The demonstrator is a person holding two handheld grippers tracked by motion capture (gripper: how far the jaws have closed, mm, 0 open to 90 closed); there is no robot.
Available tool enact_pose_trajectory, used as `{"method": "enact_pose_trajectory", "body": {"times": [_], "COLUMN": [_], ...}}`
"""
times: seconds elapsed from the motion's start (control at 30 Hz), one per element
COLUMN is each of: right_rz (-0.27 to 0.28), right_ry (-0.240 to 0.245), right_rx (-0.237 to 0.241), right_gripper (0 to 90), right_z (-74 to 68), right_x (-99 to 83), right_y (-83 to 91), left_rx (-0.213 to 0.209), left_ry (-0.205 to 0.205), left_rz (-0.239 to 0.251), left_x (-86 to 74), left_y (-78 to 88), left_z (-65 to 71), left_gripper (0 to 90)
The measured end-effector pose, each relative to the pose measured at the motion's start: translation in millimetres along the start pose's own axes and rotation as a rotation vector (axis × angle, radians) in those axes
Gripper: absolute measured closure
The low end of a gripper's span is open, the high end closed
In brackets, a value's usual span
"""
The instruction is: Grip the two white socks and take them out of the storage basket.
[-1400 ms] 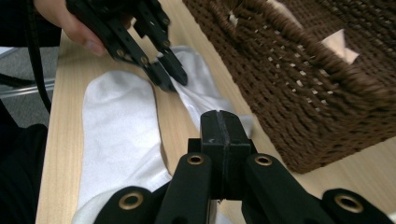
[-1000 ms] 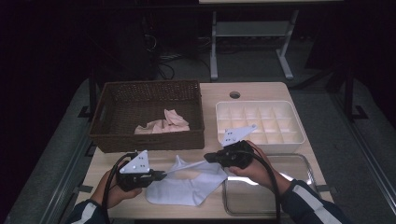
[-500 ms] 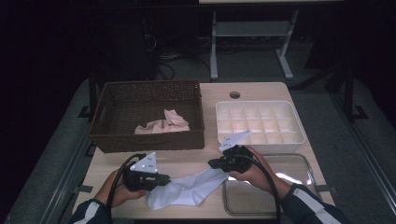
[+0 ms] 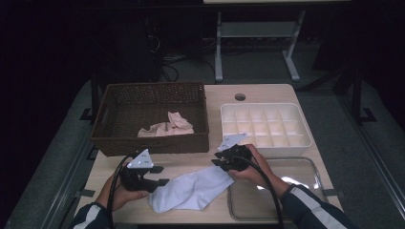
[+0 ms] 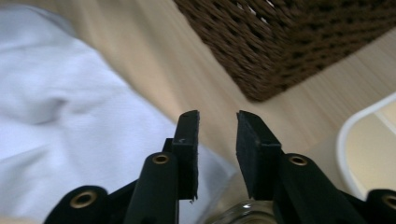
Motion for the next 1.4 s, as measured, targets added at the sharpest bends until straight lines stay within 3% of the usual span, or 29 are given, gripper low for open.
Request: {"method": "enact_pose_trajectory", "body": {"times": [0.07, 0.13, 0.17, 0.27, 0.33, 0.47, 0.57, 0.73, 0.8, 0.93, 0.97, 1.03, 1.1, 1.2, 1.3, 1.4], "right_rz": [0.002, -0.018, -0.044, -0.078, -0.102, -0.117, -0.124, -0.116, -0.097, -0.042, -0.035, -0.032, -0.014, 0.007, -0.025, -0.048], "right_ry": [0.022, 0.048, 0.086, 0.090, 0.085, 0.089, 0.093, 0.122, 0.097, 0.073, 0.046, 0.065, 0.053, 0.057, 0.083, 0.098], "right_rx": [0.055, 0.083, 0.092, 0.117, 0.126, 0.116, 0.091, 0.057, 0.052, 0.030, 0.038, 0.021, 0.038, 0.064, 0.087, 0.121], "right_gripper": [78.3, 81.4, 81.7, 78.5, 72.8, 74.6, 79.4, 86.9, 88.6, 90.0, 90.0, 90.0, 90.0, 83.3, 75.9, 67.0], "right_z": [-5.7, -11.6, -14.0, -17.2, -17.4, -13.5, -14.5, -15.3, -14.4, -6.9, -6.9, -5.9, -4.7, -8.2, -15.6, -19.4], "right_x": [-2.7, -6.5, -10.0, -16.2, -19.2, -22.3, -20.4, -14.7, -11.6, -6.8, -6.4, -6.2, -4.3, -2.9, -5.8, -9.4], "right_y": [4.2, 3.9, 2.2, -3.7, -9.3, -19.1, -21.8, -26.3, -23.1, -8.8, -6.6, -3.9, 1.6, 4.3, -8.5, -21.6], "left_rx": [-0.013, -0.057, -0.063, -0.068, -0.041, 0.005, 0.050, 0.107, 0.134, 0.124, 0.110, 0.124, 0.091, 0.064, 0.035, 0.042], "left_ry": [-0.018, -0.005, 0.006, 0.010, 0.009, 0.051, 0.033, 0.049, 0.051, 0.053, 0.059, 0.040, 0.046, 0.002, -0.018, -0.009], "left_rz": [-0.036, -0.047, -0.055, -0.121, -0.150, -0.122, -0.129, -0.123, -0.074, 0.011, 0.033, 0.040, 0.054, 0.000, -0.062, -0.119], "left_x": [-5.1, -13.0, -16.2, -27.5, -31.3, -29.5, -30.1, -29.9, -27.2, -21.8, -21.0, -19.0, -18.9, -19.8, -25.0, -30.6], "left_y": [-0.7, -4.9, -7.8, -22.1, -29.9, -30.7, -28.1, -22.8, -14.1, 3.7, 7.1, 12.6, 14.0, 8.8, -6.2, -20.3], "left_z": [12.1, 19.9, 22.3, 25.2, 22.2, 10.1, 0.9, -13.3, -17.7, -17.6, -16.7, -14.7, -13.5, -7.0, -2.4, -2.5], "left_gripper": [46.8, 46.8, 48.0, 52.4, 57.9, 70.4, 77.0, 81.3, 83.0, 86.9, 86.8, 89.7, 87.1, 76.7, 68.6, 60.4]}}
Point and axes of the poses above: each handheld gripper's, and its own axes: y roughly backward along the jaws, x roughly out of its top, z roughly to its right, the point moved 1 cm from there along -y, roughly forward along the jaws, and after that the axes turned 4 degrees about y, right-handed, at the moved point
